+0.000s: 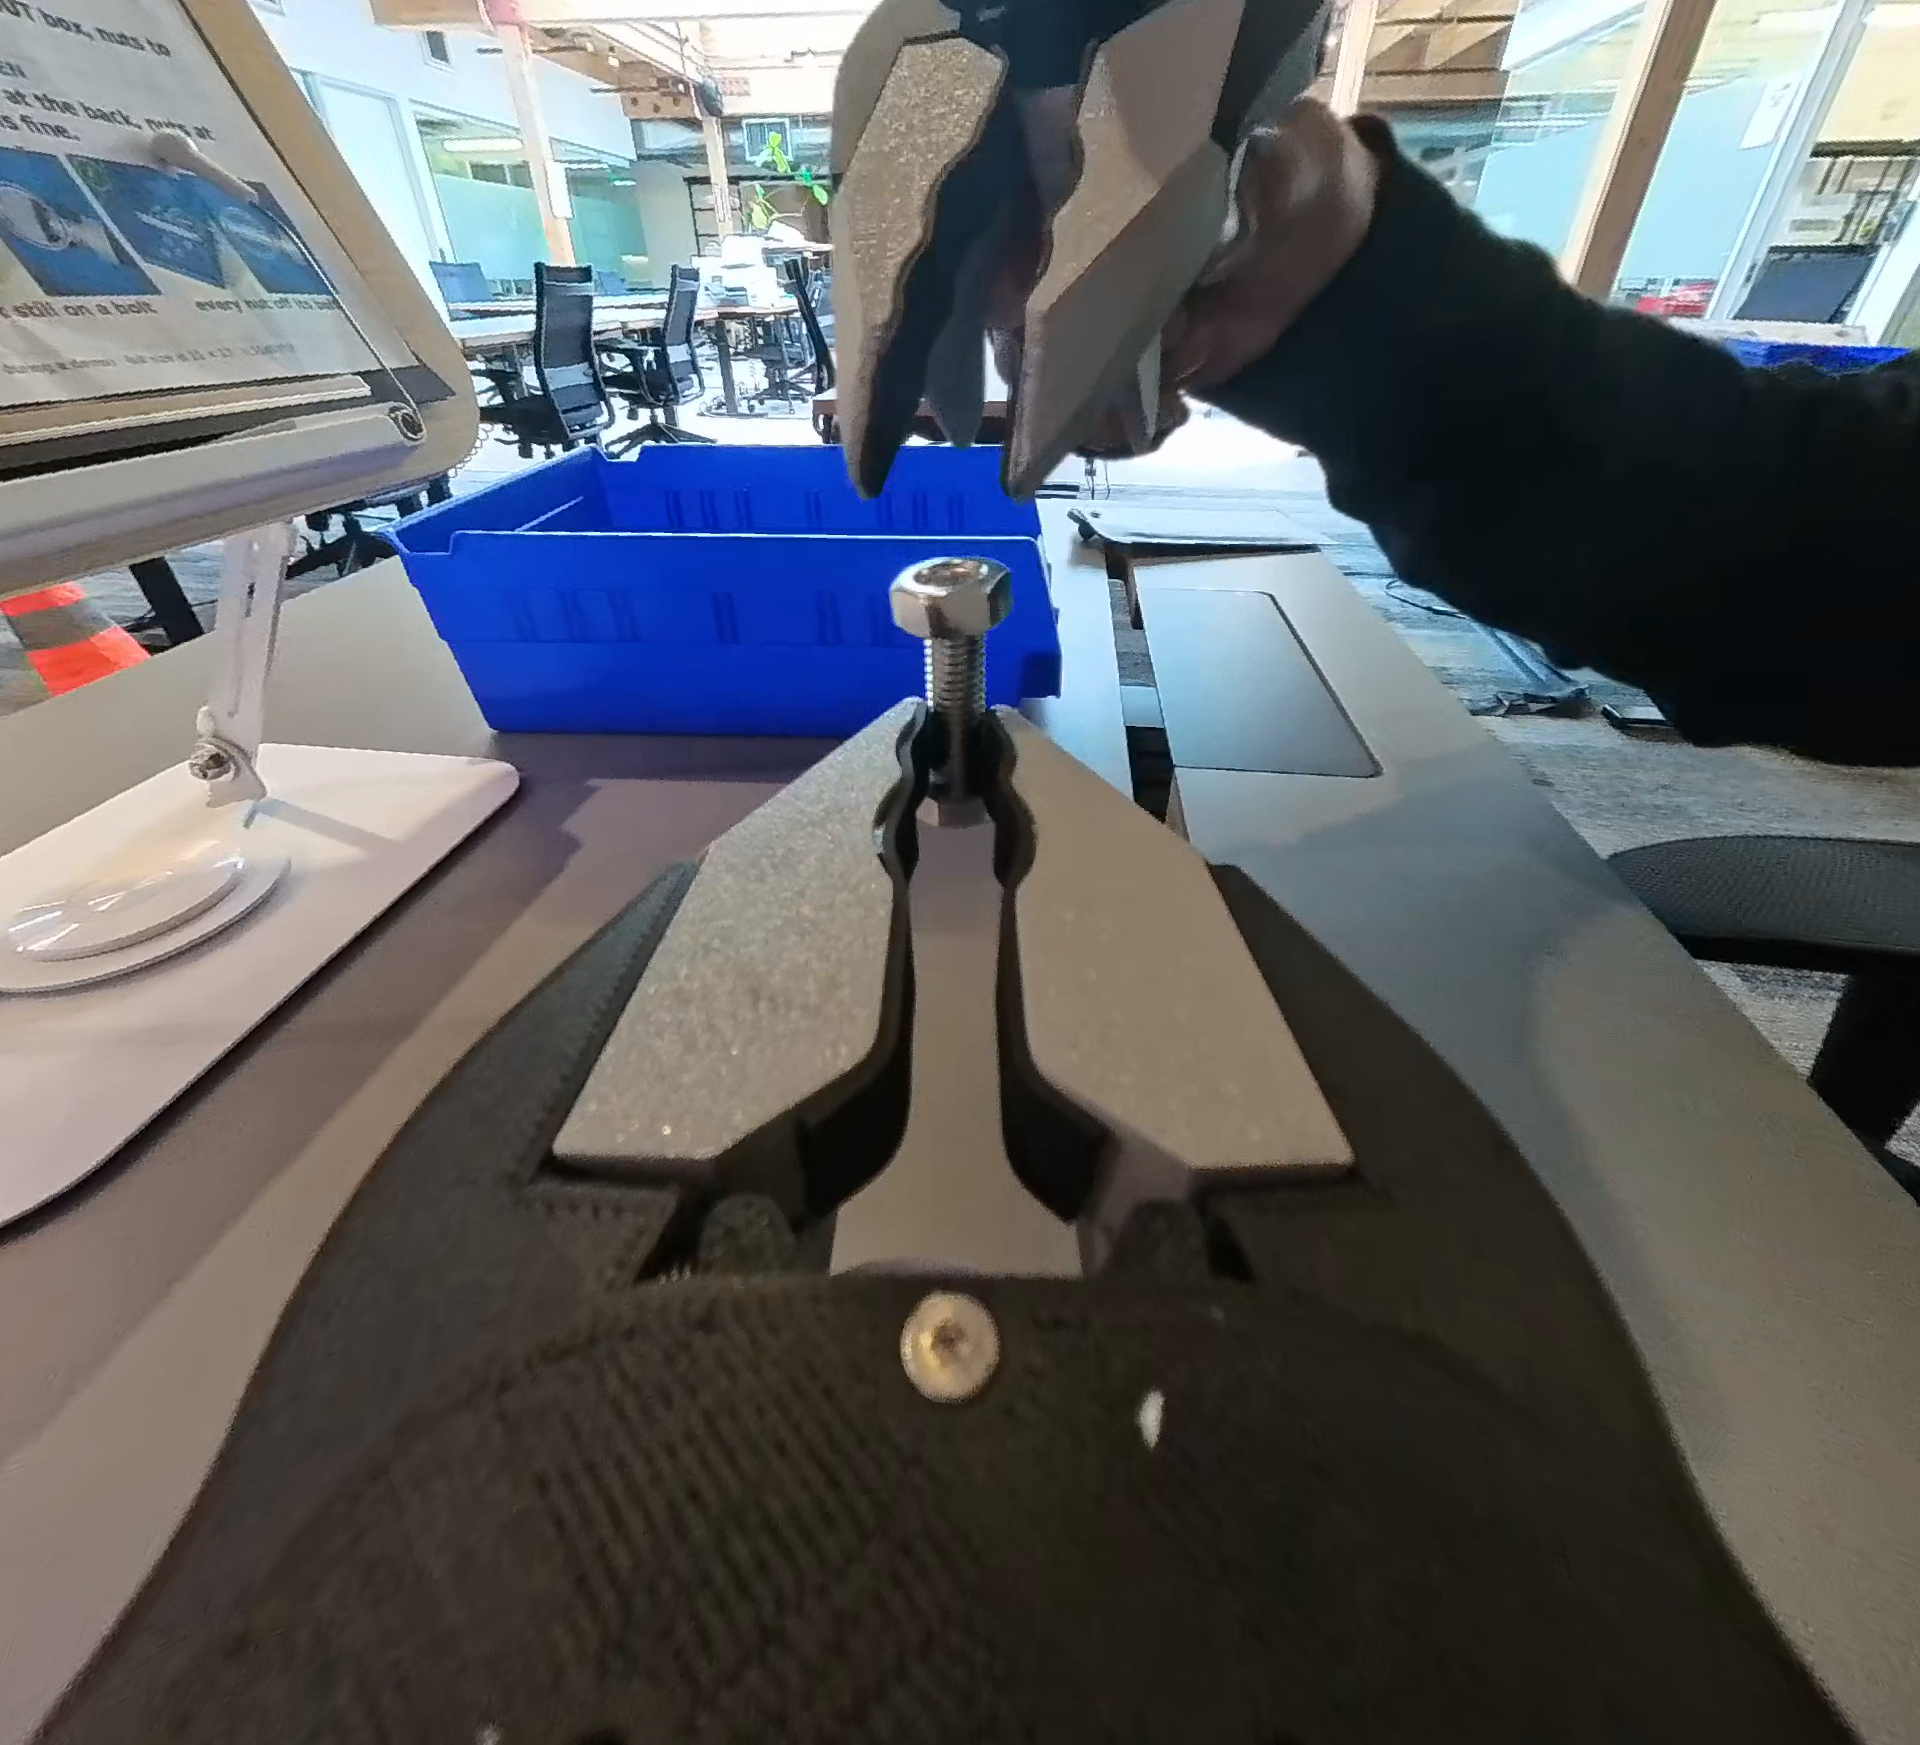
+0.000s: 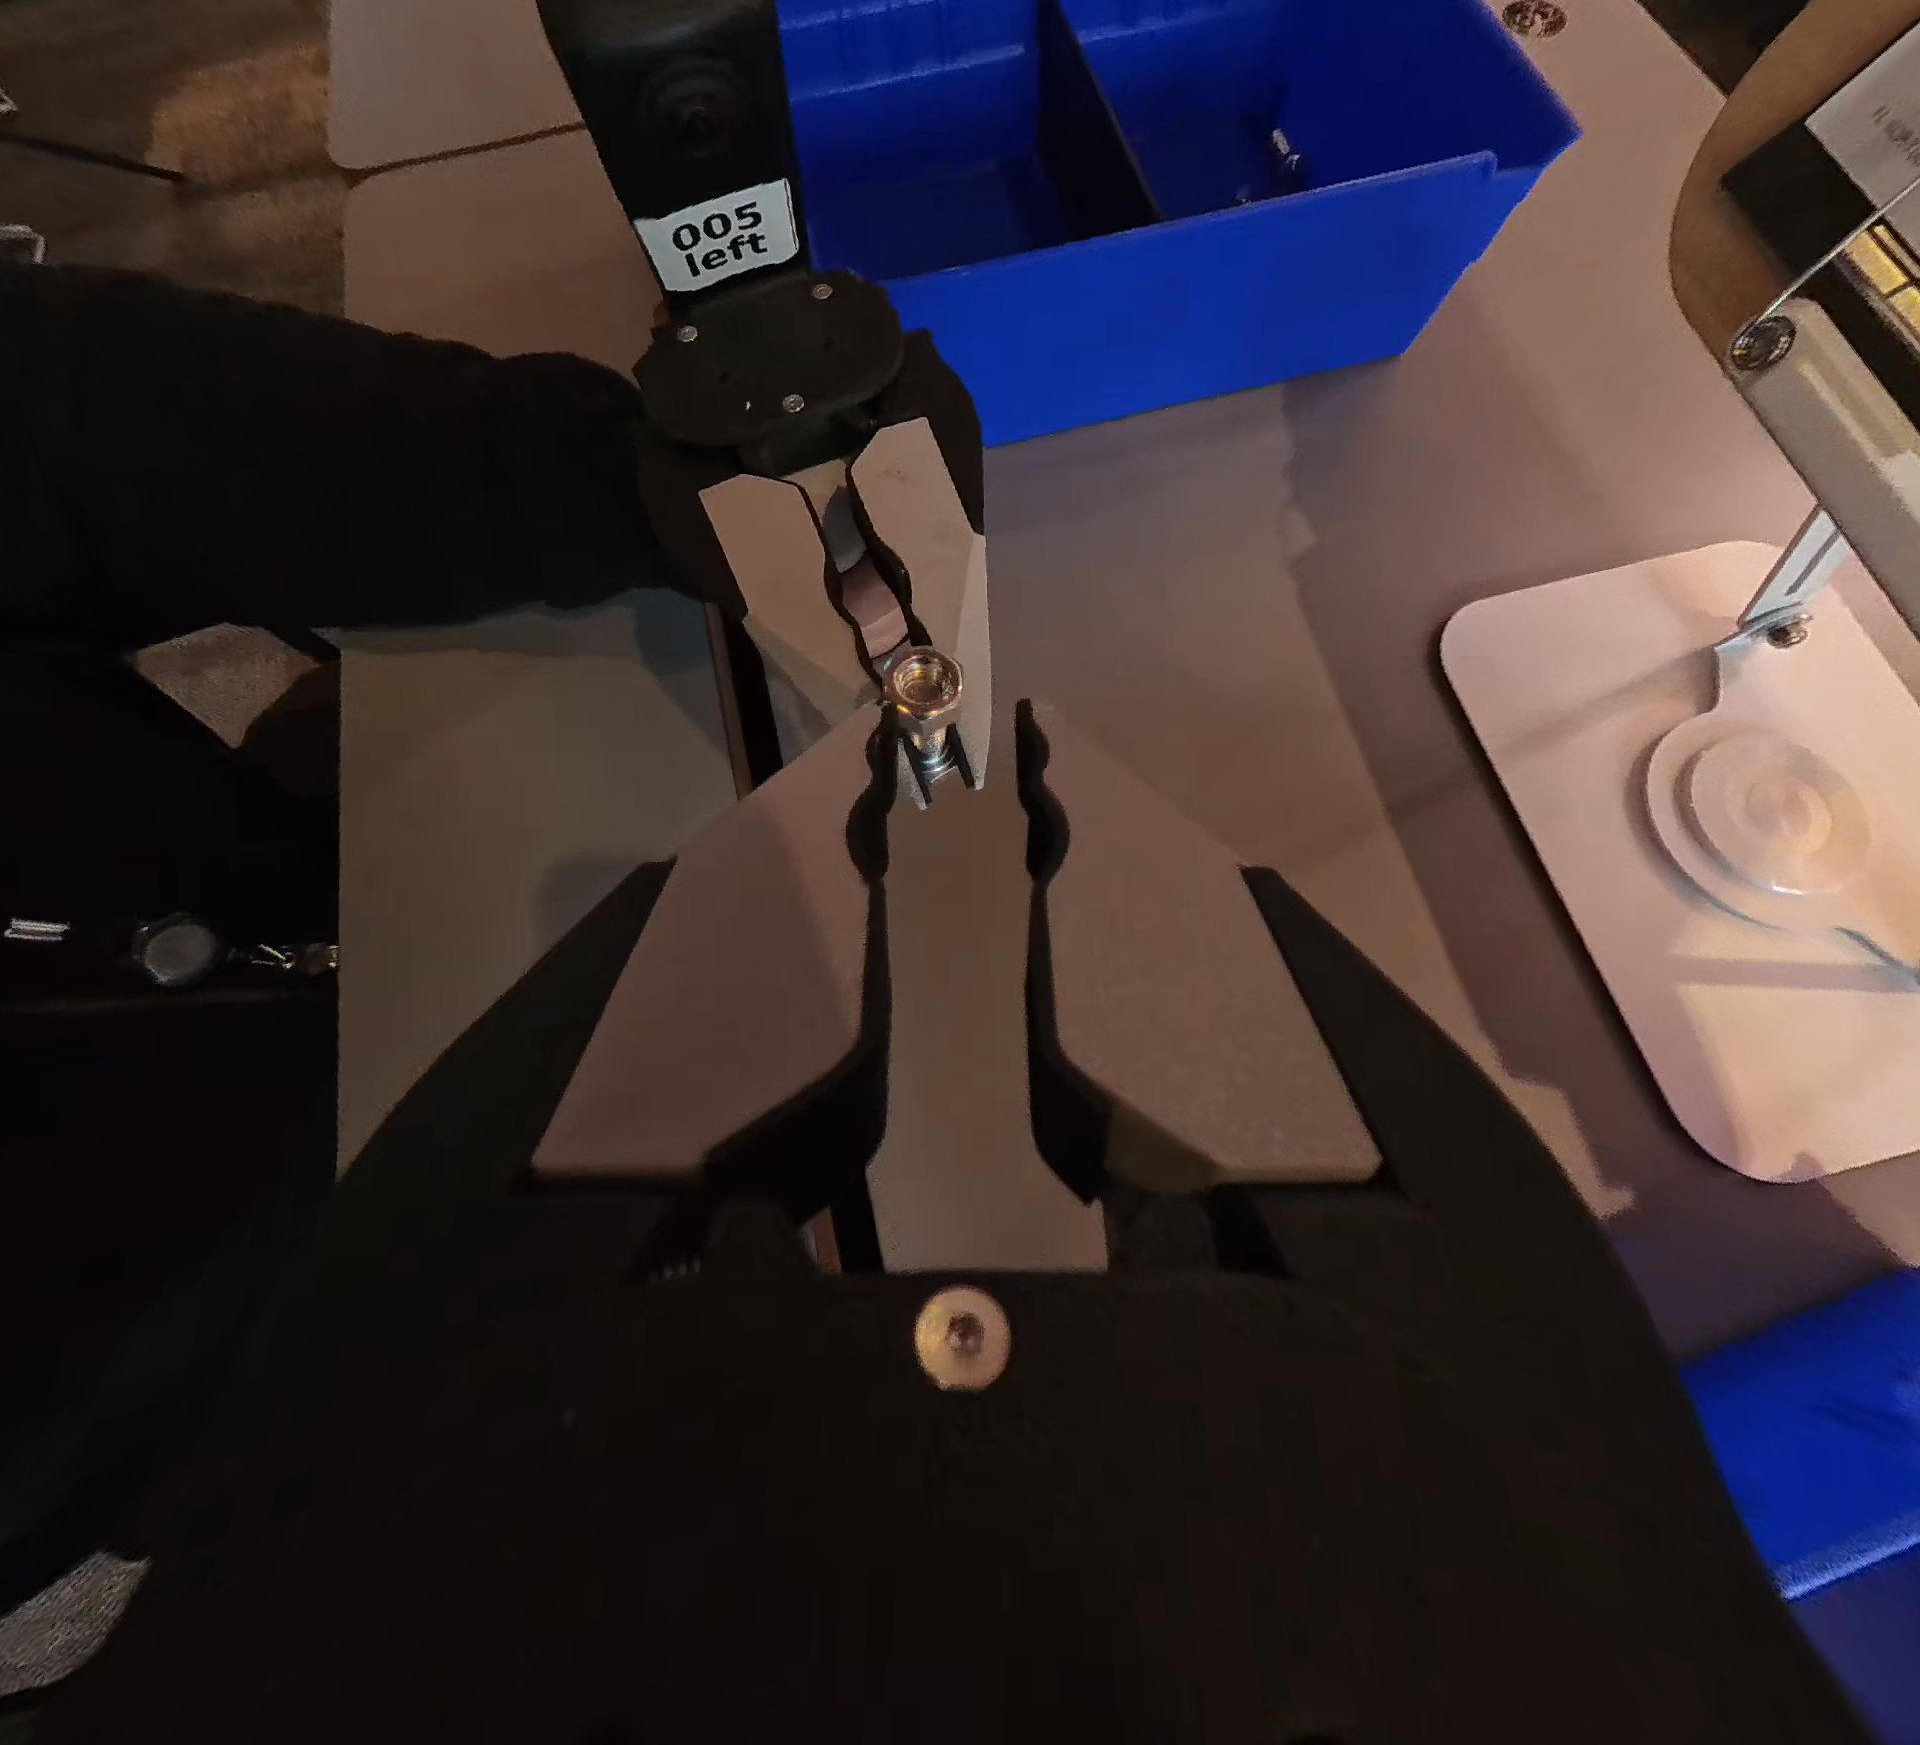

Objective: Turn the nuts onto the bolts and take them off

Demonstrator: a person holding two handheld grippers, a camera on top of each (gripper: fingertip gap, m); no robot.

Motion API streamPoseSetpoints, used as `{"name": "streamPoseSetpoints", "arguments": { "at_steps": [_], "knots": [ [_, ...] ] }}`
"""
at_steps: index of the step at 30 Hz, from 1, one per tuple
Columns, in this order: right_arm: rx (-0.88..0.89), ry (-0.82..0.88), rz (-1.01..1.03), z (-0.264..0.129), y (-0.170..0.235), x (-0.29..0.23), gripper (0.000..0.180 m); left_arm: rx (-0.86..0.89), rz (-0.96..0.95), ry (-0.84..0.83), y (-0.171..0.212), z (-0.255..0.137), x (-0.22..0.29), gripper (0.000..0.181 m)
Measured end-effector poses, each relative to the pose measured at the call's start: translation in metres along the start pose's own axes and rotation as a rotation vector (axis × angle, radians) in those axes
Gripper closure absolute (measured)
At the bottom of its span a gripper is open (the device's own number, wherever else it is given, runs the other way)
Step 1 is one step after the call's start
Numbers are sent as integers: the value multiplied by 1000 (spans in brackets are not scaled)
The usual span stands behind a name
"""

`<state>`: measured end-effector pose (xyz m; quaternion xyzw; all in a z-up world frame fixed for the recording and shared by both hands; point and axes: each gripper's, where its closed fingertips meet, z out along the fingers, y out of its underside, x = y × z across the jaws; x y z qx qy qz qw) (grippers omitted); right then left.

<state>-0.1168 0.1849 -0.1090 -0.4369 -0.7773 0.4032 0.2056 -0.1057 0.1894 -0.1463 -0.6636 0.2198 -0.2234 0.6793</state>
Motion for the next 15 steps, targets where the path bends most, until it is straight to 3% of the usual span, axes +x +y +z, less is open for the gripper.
{"name": "streamPoseSetpoints", "arguments": {
  "at_steps": [3, 9, 15],
  "knots": [
    [39, -1, -9, 0, -1, 0, 176, 5, -6, -14, 0, -1, -4, 174],
    [61, 57, -35, 4, -6, 2, 165, -7, 3, -38, 2, -1, -8, 174],
    [67, 100, -52, 10, -11, 6, 177, -6, -2, -33, 2, -1, -7, 174]
  ]
}}
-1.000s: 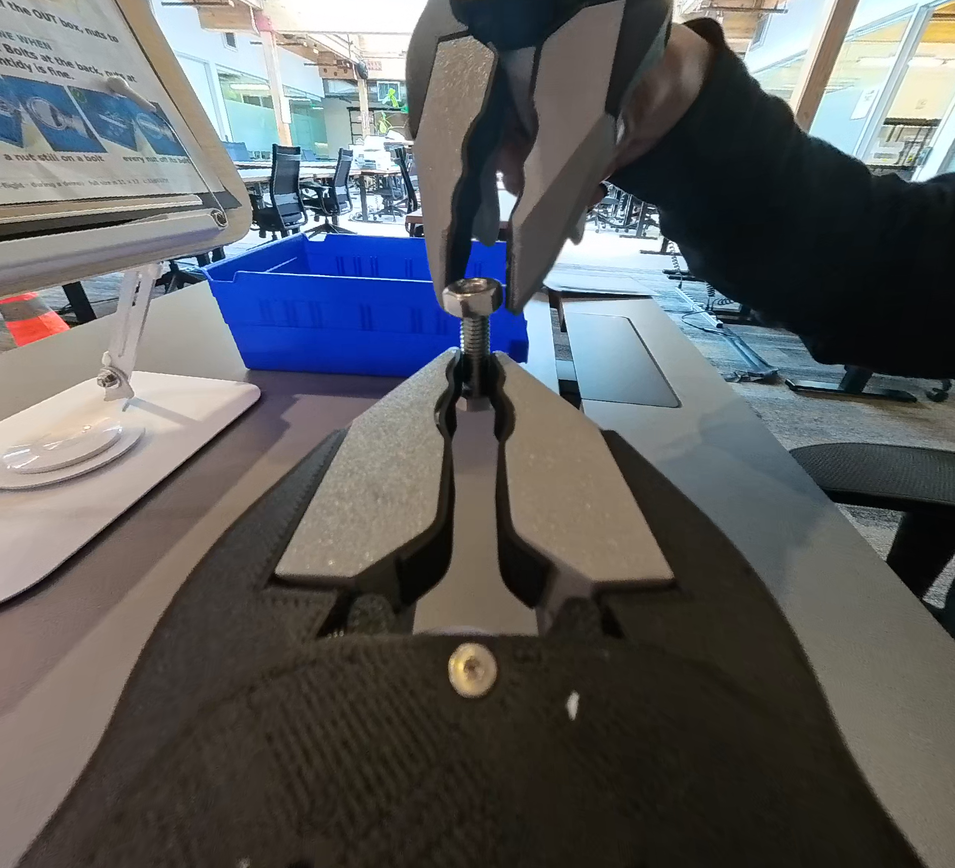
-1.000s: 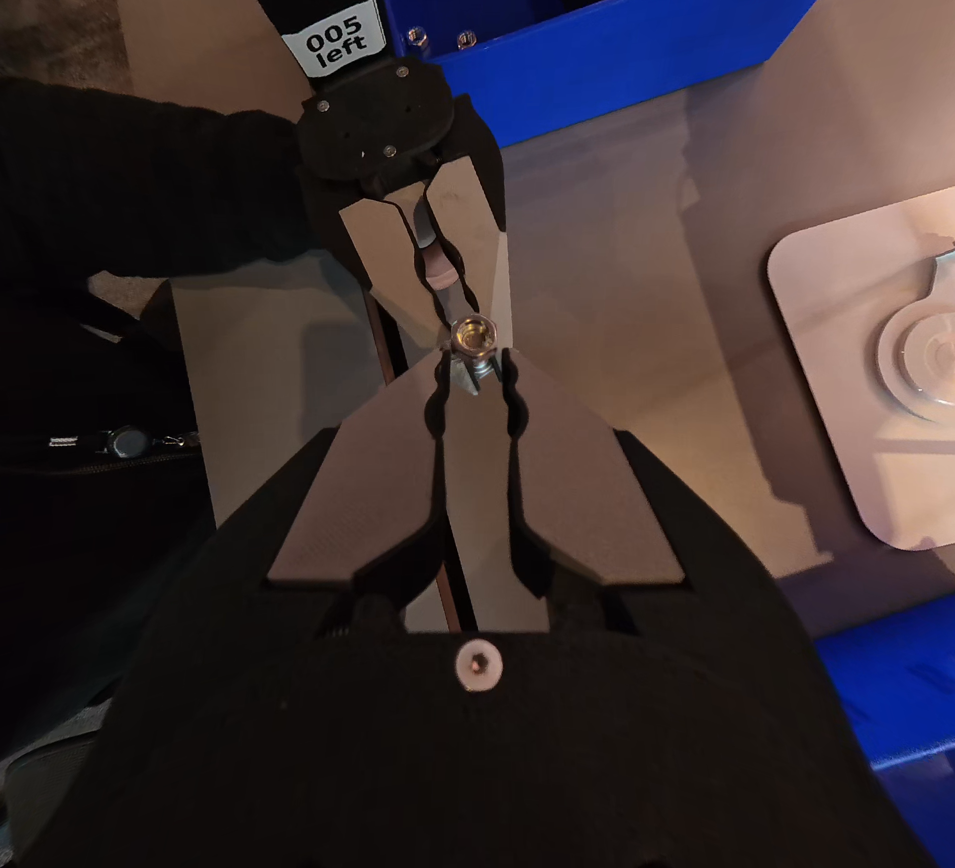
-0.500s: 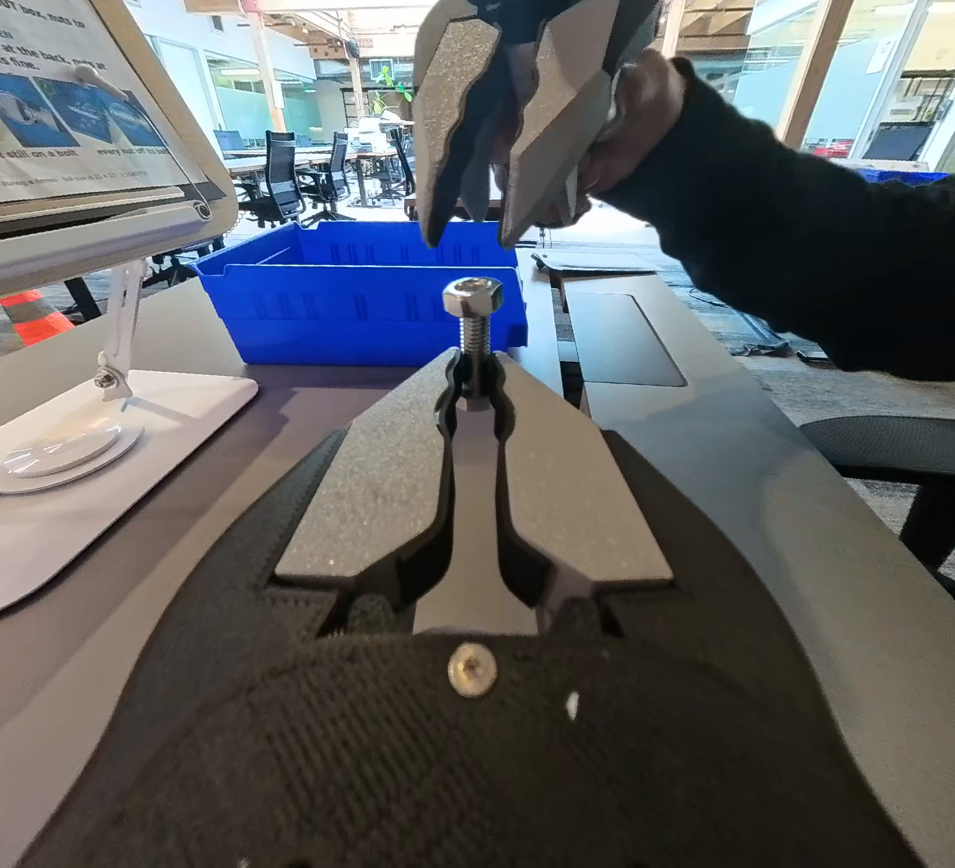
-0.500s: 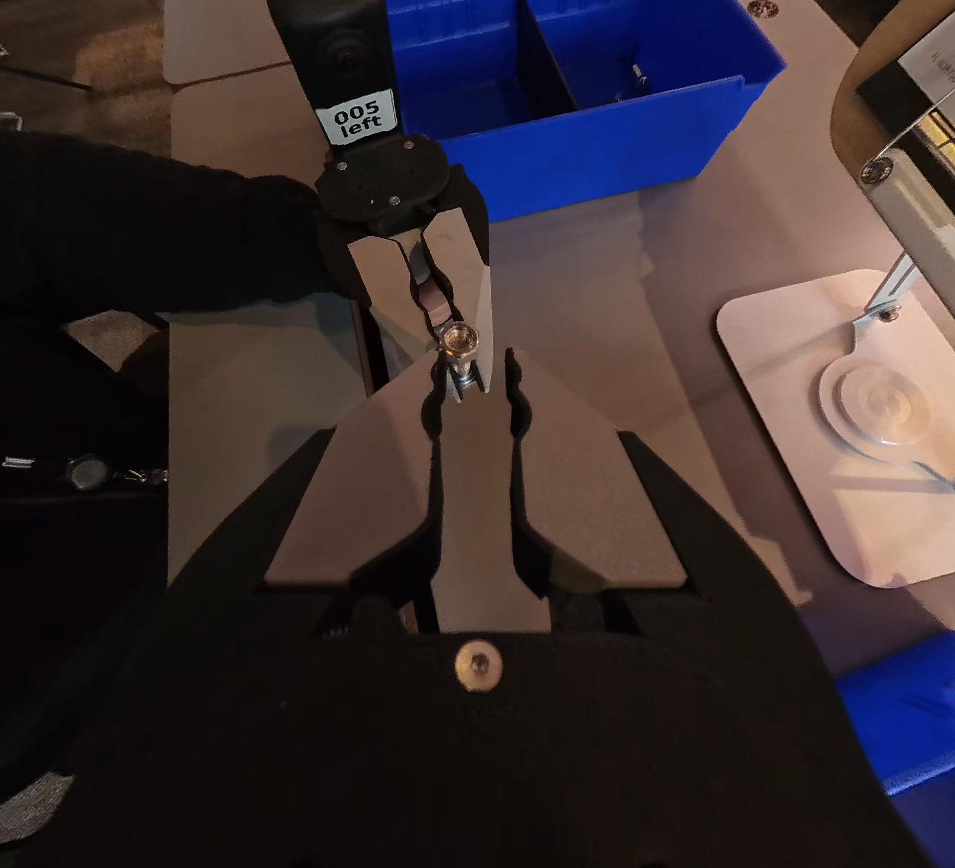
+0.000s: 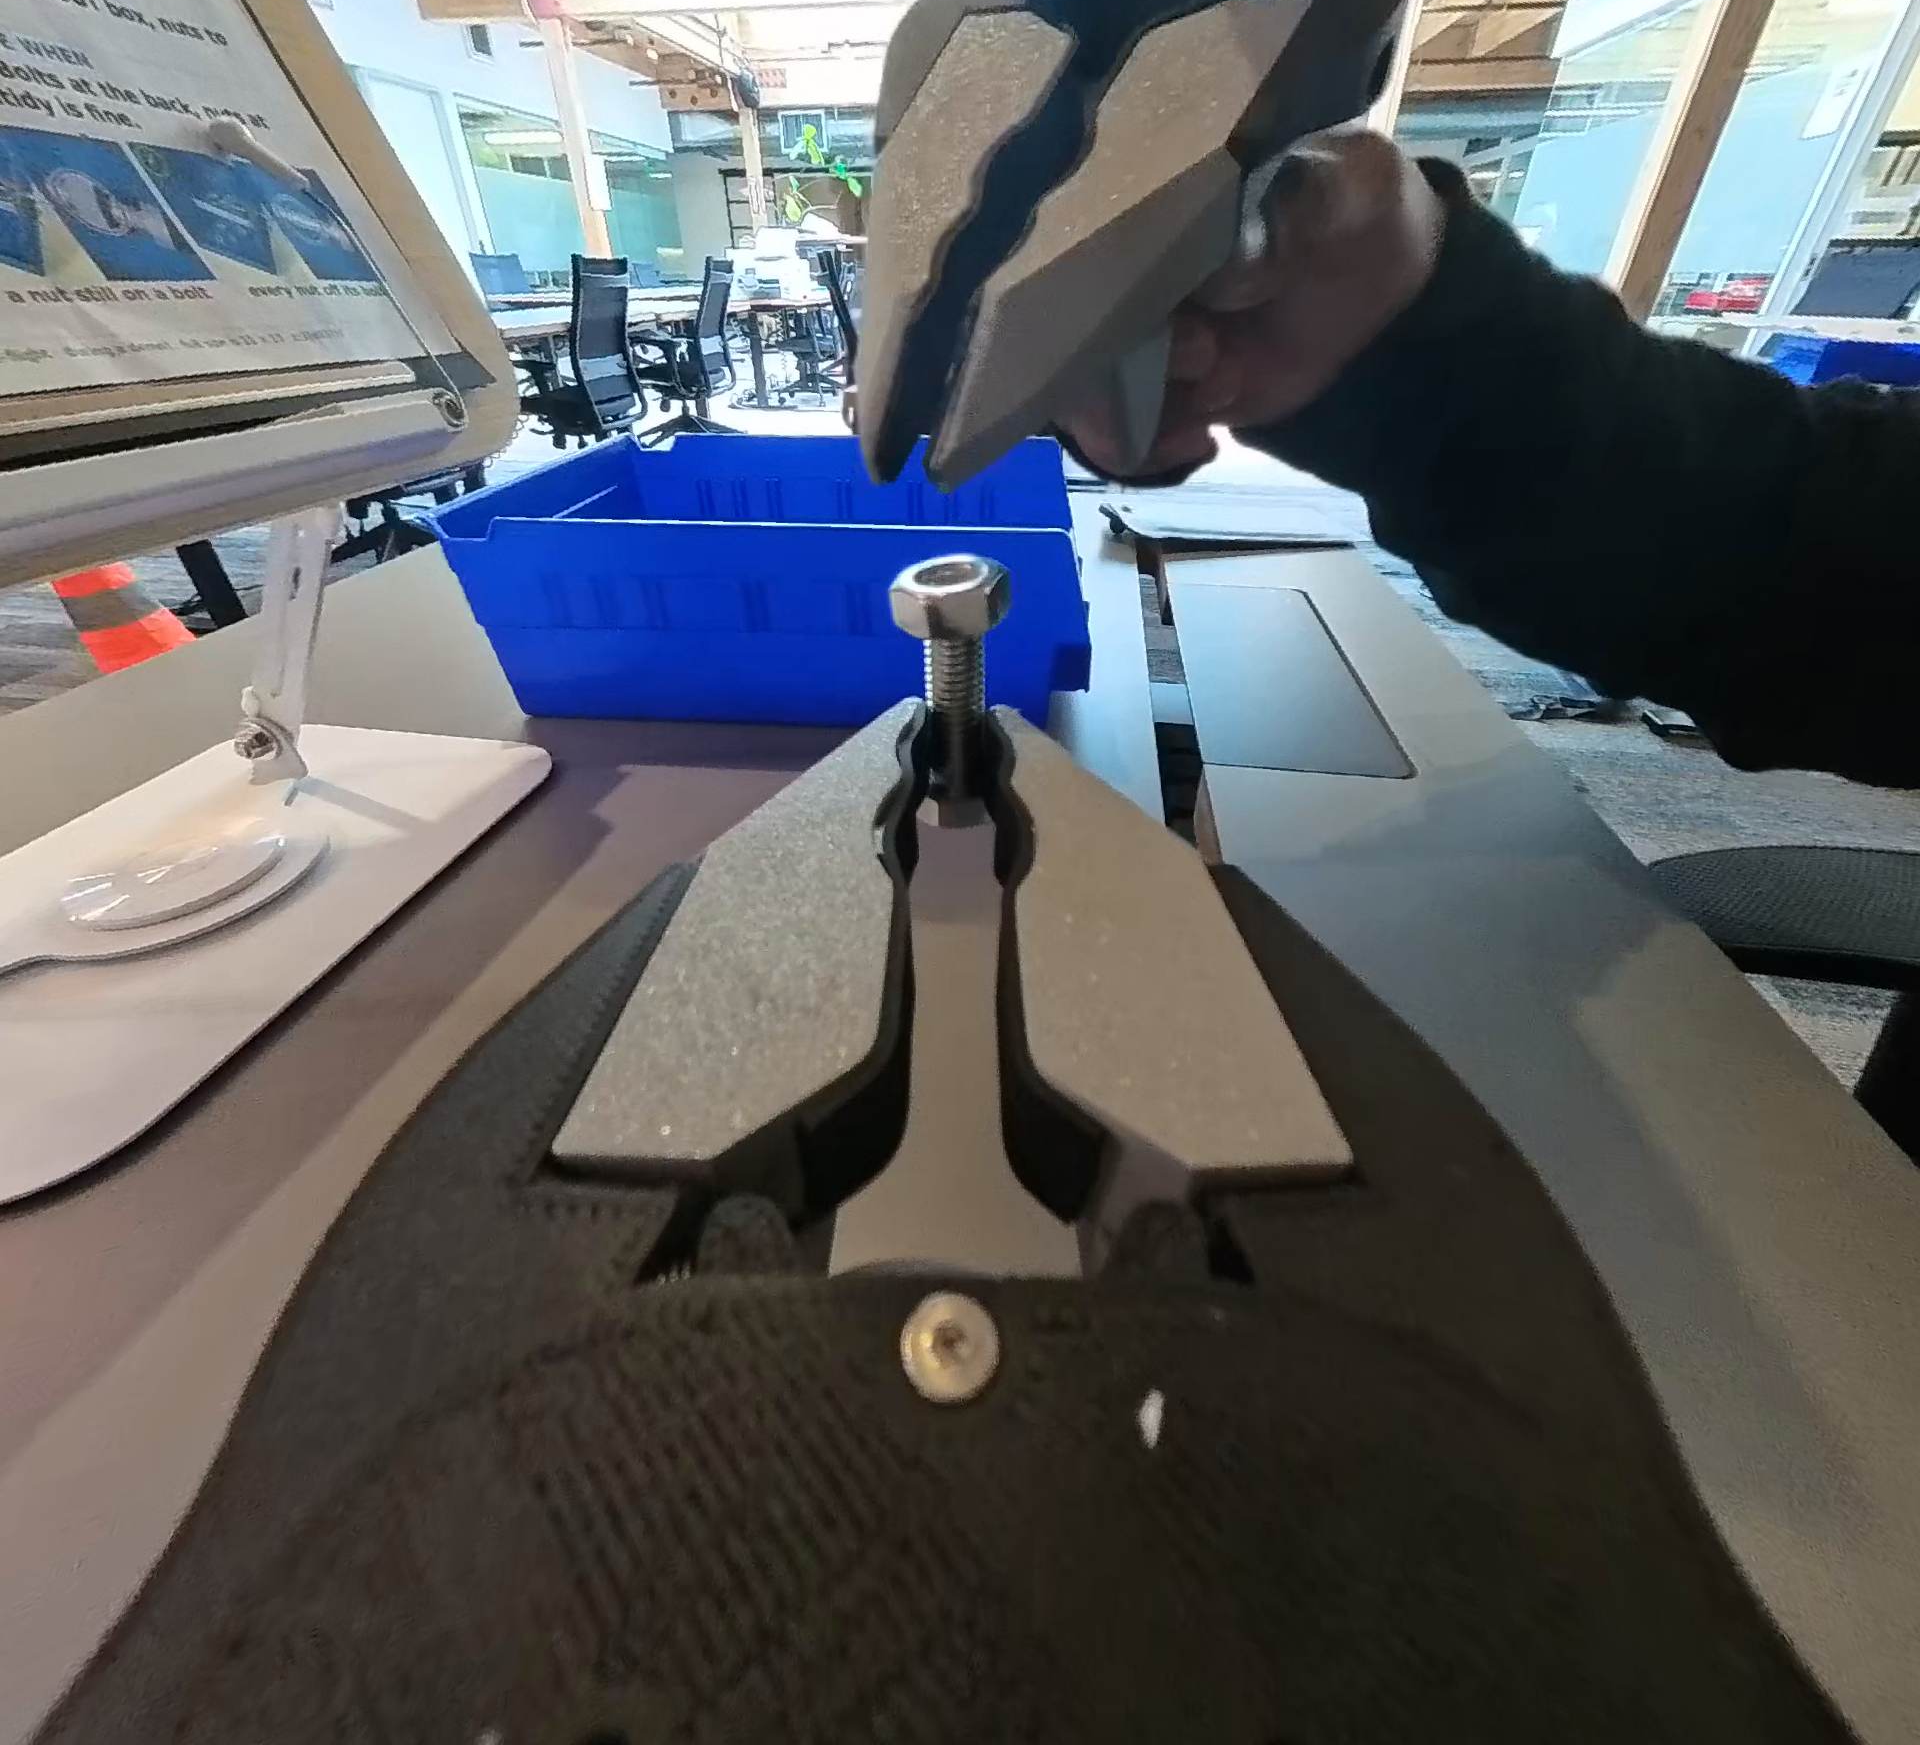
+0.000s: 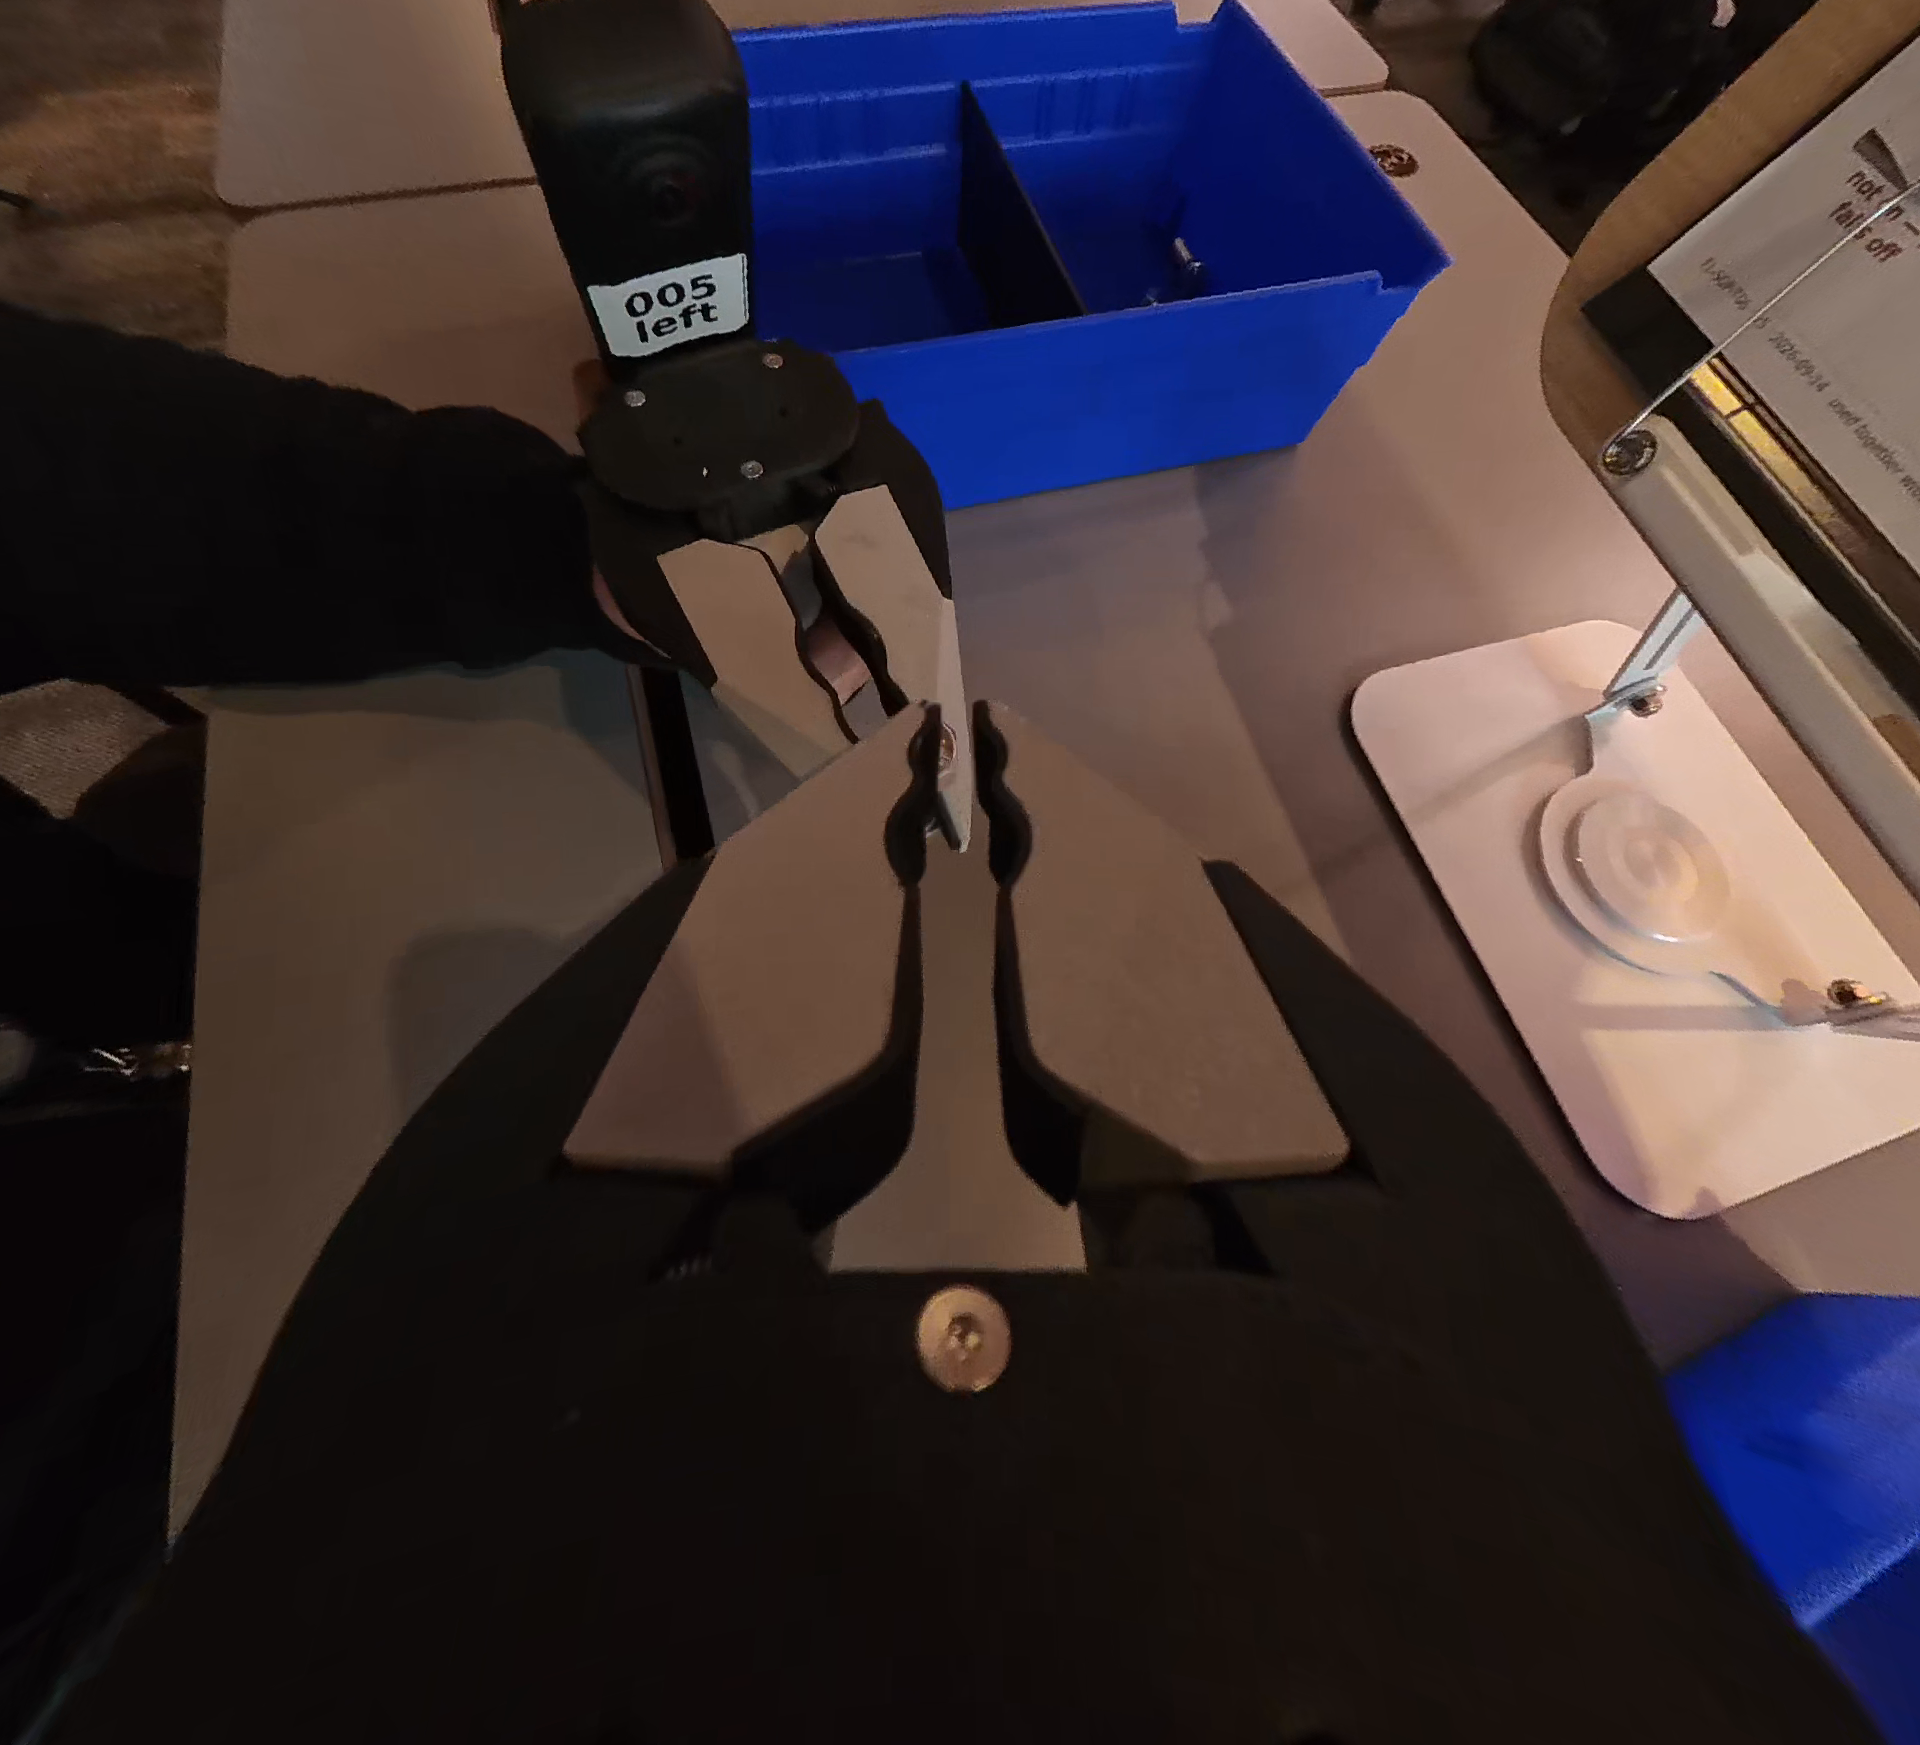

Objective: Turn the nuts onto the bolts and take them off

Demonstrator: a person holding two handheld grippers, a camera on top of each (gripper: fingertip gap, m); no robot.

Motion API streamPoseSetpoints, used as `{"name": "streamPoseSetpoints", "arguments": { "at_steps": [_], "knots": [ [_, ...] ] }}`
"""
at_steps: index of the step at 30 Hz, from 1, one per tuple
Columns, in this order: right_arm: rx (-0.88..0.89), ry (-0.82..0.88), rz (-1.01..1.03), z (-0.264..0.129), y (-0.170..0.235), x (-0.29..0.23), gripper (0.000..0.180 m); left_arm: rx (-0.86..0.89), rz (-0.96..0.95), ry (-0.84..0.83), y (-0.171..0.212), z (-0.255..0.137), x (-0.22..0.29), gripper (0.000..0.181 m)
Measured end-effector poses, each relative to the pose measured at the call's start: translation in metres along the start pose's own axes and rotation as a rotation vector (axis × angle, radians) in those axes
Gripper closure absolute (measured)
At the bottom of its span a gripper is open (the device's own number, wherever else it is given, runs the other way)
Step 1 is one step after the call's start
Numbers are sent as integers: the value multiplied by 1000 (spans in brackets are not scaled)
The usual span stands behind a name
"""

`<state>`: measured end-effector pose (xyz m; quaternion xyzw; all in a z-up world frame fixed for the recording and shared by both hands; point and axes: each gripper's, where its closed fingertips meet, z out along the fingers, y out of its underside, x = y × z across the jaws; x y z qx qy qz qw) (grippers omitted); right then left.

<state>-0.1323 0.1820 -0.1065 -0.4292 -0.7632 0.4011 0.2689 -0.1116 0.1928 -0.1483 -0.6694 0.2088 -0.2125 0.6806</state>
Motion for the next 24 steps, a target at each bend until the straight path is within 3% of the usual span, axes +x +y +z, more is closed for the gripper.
{"name": "streamPoseSetpoints", "arguments": {
  "at_steps": [3, 7, 24],
  "knots": [
    [6, -48, 33, 3, 2, -6, 175, 5, -4, -2, -1, -1, -1, 174],
    [6, -83, 73, 5, 5, -8, 157, 0, -2, 7, 0, 0, 1, 174],
    [81, -204, 92, 6, 8, -22, 154, 39, -14, 72, -6, -3, 10, 174]
  ]
}}
